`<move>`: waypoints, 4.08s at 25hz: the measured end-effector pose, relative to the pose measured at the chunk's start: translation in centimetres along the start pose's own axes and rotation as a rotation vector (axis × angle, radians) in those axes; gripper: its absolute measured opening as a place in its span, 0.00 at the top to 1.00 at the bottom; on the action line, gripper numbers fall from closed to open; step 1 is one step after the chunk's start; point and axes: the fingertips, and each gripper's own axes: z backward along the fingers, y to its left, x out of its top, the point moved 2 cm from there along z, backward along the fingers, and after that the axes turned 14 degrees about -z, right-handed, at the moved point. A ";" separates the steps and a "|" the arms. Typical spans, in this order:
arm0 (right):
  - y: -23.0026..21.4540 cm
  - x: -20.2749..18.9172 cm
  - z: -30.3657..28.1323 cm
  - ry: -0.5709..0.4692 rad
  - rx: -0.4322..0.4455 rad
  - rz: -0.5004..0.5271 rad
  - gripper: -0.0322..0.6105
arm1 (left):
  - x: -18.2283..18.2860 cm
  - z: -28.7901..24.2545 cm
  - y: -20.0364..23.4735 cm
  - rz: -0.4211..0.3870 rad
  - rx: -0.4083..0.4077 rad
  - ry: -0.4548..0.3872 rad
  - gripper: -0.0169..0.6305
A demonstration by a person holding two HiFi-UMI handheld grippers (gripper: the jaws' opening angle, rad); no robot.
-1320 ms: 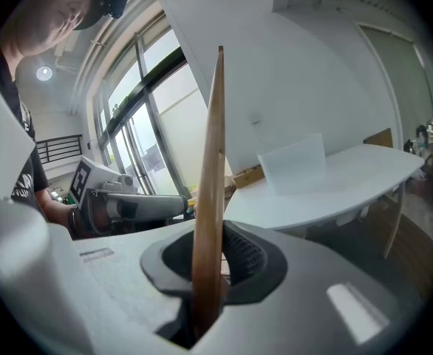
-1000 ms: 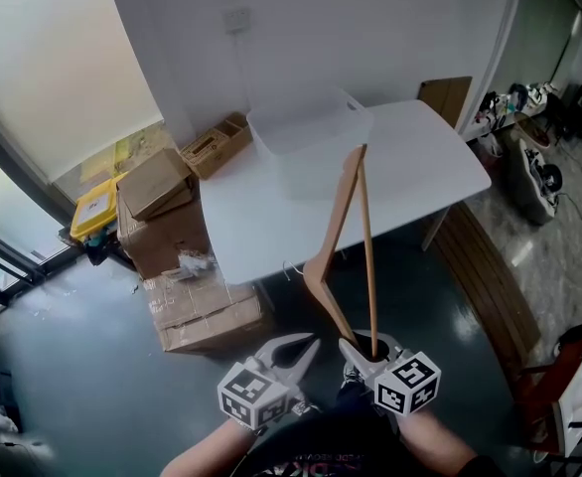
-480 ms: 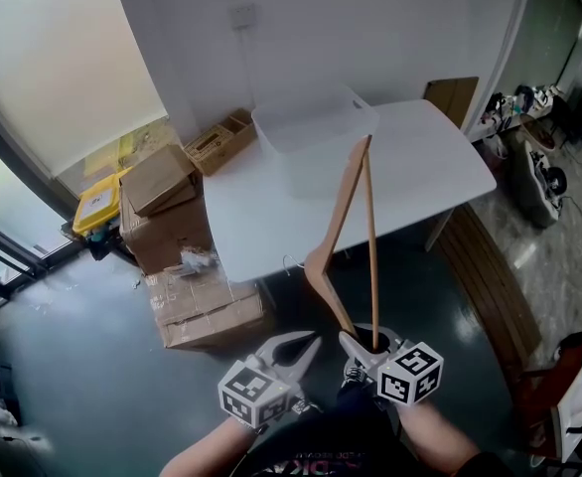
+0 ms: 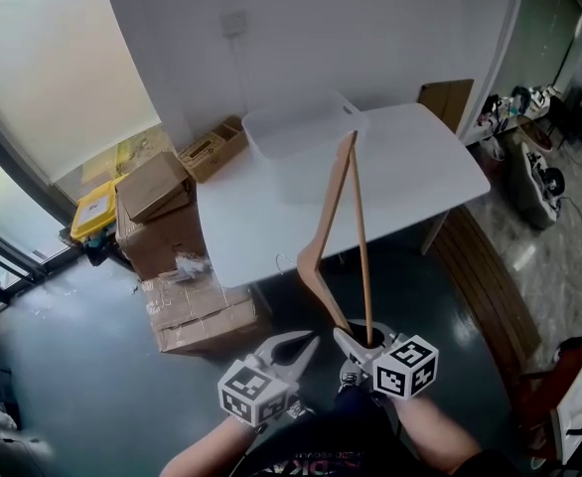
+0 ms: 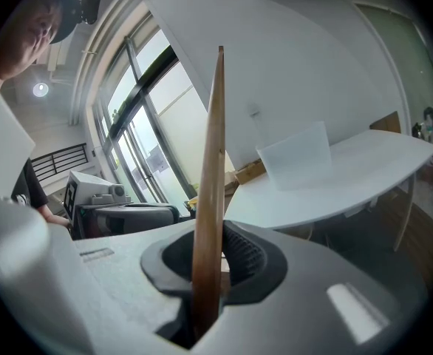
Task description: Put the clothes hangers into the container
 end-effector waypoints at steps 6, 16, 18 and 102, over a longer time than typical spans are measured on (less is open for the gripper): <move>-1.6 1.9 1.1 0.012 0.016 0.001 0.86 | 1.7 -2.0 -0.6 -0.007 0.023 -0.013 0.97; -4.2 4.9 2.3 0.025 0.061 0.024 0.86 | 3.0 -5.1 -0.6 0.003 0.099 -0.028 0.97; -4.8 5.6 2.3 0.029 0.073 0.027 0.86 | 3.4 -5.9 -0.5 0.004 0.111 -0.030 0.97; -16.8 30.8 -15.6 0.056 -0.027 0.265 0.86 | 10.6 -15.9 21.6 -0.017 0.253 -0.061 0.97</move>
